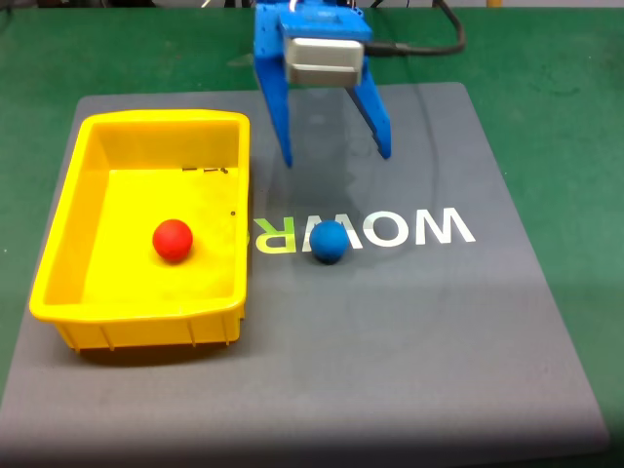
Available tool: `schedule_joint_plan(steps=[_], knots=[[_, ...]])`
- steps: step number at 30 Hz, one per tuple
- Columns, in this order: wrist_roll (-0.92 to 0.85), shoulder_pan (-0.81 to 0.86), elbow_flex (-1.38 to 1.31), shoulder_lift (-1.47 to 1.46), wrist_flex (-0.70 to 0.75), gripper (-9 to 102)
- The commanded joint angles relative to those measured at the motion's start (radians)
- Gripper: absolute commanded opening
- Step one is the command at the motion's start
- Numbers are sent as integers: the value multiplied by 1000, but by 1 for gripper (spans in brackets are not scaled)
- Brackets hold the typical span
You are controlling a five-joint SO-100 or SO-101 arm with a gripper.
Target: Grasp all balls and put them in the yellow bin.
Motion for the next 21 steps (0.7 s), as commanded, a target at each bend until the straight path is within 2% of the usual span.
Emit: schedule_joint_plan(steps=[1, 13, 21], knots=[[-5, -9, -64, -14, 2, 38], [-43, 6, -77, -167, -61, 37], [-48, 11, -186, -287, -67, 37]])
